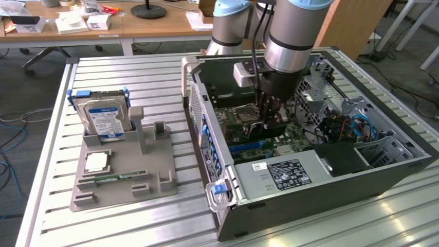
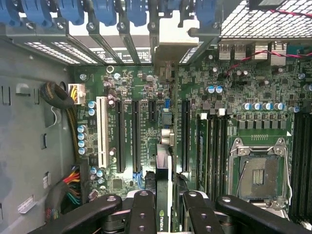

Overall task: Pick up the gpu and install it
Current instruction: 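Insert the gpu into the slot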

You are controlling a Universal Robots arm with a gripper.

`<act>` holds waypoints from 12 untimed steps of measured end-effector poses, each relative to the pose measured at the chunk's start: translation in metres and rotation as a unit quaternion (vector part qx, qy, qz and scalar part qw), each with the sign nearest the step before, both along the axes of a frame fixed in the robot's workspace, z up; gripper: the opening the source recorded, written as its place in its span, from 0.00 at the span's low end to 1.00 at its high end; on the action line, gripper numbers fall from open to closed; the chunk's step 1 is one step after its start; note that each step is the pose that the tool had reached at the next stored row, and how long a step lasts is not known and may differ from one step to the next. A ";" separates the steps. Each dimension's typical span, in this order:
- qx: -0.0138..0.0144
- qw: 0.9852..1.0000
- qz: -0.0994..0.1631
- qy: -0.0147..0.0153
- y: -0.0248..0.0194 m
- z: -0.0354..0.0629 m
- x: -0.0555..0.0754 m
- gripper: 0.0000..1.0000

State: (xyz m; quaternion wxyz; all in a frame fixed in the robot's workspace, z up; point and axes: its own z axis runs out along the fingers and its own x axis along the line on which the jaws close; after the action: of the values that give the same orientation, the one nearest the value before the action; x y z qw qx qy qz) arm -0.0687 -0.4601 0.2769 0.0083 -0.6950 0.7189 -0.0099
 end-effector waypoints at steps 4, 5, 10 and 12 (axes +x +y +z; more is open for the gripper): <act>0.000 1.000 0.000 0.000 0.0000 0.0000 -0.003 0.26; 0.000 1.000 0.000 0.000 0.0000 0.0000 -0.004 0.26; 0.000 1.000 0.000 0.000 0.0000 0.0000 -0.006 0.26; 0.000 1.000 0.000 0.000 0.0000 0.0000 -0.006 0.26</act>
State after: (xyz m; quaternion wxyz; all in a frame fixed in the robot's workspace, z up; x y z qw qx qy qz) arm -0.0748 -0.4600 0.2769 0.0083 -0.6950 0.7189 -0.0099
